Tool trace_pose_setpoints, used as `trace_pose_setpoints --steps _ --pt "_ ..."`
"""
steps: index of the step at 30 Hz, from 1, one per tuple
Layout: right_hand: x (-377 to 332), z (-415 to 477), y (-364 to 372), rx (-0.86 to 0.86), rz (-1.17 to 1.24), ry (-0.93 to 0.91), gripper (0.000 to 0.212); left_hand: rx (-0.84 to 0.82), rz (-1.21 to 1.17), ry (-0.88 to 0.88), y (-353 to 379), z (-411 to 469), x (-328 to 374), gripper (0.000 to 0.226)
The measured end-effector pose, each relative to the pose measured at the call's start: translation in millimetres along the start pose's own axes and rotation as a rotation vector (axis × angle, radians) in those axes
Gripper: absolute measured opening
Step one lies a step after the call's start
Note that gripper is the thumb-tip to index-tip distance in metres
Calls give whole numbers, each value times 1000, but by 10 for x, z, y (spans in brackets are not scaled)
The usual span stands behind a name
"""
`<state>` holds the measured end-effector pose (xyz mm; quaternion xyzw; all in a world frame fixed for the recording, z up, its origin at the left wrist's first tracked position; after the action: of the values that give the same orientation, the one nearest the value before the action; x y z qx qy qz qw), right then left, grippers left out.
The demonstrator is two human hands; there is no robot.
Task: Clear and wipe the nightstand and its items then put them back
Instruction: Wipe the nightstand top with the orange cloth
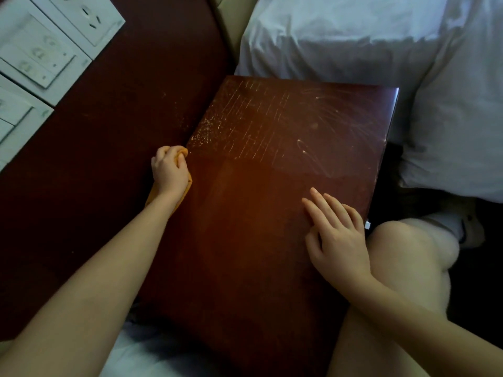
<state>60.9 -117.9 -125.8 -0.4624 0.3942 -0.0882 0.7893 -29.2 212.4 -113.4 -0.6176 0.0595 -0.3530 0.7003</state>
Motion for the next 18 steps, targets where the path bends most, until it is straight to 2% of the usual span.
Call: trace_pose_setpoints --steps 7,10,12,16,18 --pt "-4 -15 -13 7 2 -4 50 -204 -20 304 -69 -214 -77 28" --pt "2 -13 -13 3 9 2 49 -195 25 367 -94 -164 -106 27" --pt "10 -13 -12 2 10 5 49 -119 29 271 -80 -114 -108 25" --pt "5 -15 -14 8 6 7 49 33 16 -47 12 -32 -16 25" --pt "3 -8 -17 8 5 10 49 76 31 -121 40 -12 59 25"
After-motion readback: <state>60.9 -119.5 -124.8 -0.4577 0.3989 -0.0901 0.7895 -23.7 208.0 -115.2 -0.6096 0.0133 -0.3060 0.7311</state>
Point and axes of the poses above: each hand's wrist, its own z-axis towards the middle knuckle, its own y-axis out of the palm, x = y × z, the point moved 4 cm from there along z, towards the middle knuckle, and after that the axes turned 3 degrees about y, right-handed, at the moved point
